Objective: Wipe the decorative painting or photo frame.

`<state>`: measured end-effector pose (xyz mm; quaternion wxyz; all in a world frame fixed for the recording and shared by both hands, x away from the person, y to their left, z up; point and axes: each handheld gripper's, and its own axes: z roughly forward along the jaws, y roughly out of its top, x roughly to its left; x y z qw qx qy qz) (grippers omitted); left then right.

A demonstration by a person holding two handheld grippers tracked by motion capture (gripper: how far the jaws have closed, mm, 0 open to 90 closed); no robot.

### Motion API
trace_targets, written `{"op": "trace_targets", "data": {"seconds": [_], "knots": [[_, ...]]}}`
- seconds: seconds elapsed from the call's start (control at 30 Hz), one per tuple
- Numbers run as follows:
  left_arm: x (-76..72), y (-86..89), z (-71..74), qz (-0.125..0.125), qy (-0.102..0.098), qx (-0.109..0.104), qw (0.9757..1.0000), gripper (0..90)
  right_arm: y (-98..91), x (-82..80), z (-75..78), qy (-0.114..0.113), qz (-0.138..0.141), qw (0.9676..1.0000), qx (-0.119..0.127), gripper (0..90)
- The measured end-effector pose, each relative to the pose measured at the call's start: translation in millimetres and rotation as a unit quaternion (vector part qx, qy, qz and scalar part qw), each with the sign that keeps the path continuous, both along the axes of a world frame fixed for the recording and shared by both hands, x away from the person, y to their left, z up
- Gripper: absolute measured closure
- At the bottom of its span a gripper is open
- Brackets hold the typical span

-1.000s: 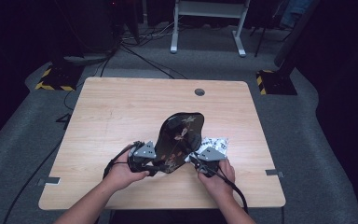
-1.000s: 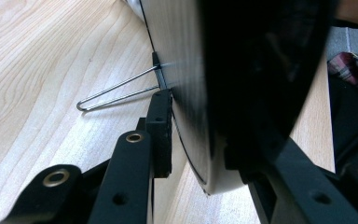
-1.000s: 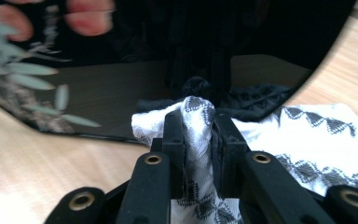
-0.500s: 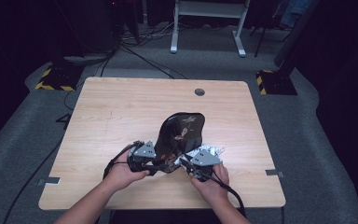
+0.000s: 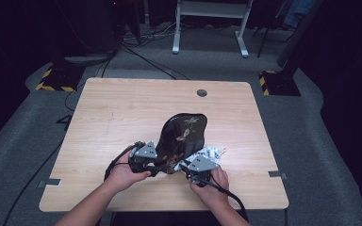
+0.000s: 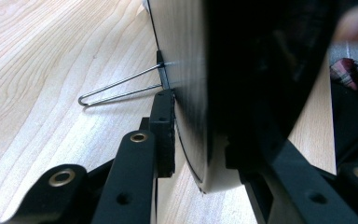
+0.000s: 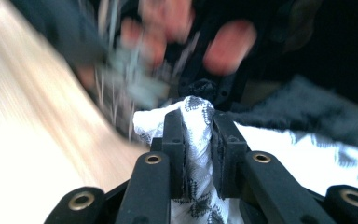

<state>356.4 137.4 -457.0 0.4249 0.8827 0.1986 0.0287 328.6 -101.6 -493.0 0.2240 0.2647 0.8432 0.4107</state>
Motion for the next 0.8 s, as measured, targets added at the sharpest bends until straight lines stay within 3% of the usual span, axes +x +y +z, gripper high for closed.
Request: {"op": "trace_targets", "data": {"seconds": [0.17,0.37,0.47,0.53,0.8], "knots": [[0.1,0.2,-0.1,0.001,0.001,-0.001,1.0000,71.5,-4.2,3.4,-4.7,0.004,-0.005,0.9999,-0.012,78.7],[0.9,0.7,-0.5,-0.001,0.003,-0.003,1.0000,71.6,-26.4,19.0,-2.2,0.002,-0.044,0.9989,-0.018,78.6],[1.2,1.5,-0.8,0.010,0.001,-0.005,0.9999,73.7,-38.0,24.3,1.7,0.005,-0.062,0.9980,-0.010,78.7],[2.4,2.7,-1.0,0.017,-0.002,-0.007,0.9998,77.4,-44.6,22.3,10.5,0.002,-0.068,0.9977,0.008,78.7],[2.5,3.0,-1.9,0.028,0.001,-0.013,0.9995,78.7,-60.1,13.9,39.3,-0.022,-0.078,0.9959,0.040,78.7]]}}
